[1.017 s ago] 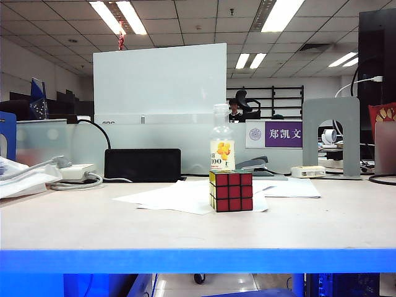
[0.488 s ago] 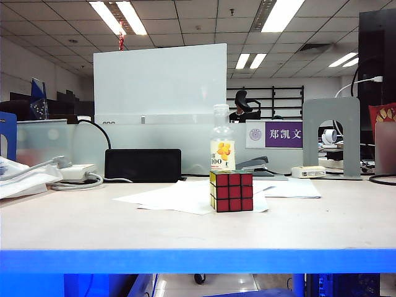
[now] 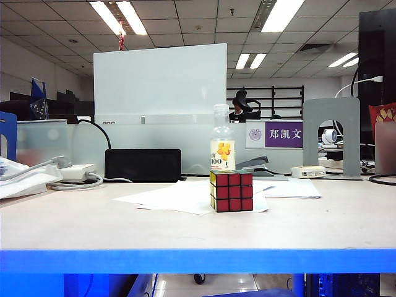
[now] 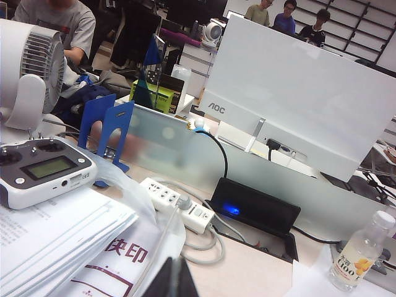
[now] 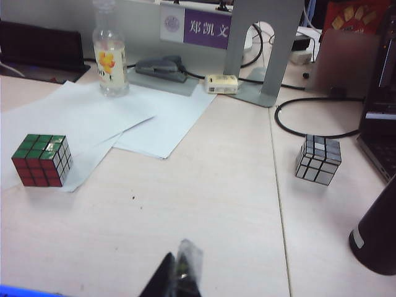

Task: Rotate the Rubik's Cube so that the bottom side is facing up.

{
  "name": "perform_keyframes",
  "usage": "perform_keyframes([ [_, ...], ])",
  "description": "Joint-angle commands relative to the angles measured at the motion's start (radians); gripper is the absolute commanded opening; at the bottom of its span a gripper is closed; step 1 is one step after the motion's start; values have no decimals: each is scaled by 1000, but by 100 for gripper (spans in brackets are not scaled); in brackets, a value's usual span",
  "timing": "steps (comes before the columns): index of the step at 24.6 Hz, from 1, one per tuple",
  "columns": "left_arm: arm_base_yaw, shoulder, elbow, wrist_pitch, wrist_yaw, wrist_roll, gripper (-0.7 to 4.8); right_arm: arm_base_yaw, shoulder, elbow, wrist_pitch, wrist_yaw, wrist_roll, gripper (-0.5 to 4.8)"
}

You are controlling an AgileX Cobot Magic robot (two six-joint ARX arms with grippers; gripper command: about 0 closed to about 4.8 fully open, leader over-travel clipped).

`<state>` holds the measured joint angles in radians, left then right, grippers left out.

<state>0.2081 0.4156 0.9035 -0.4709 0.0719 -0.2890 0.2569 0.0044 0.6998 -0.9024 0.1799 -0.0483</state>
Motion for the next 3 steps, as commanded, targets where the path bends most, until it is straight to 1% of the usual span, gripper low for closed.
perform_keyframes([
  [1,0,0,1,8,3,1,-5,1,-2,3,44,-2,4,-5],
  [3,0,0,1,8,3,1,-5,1,-2,3,60,-2,4,-5],
])
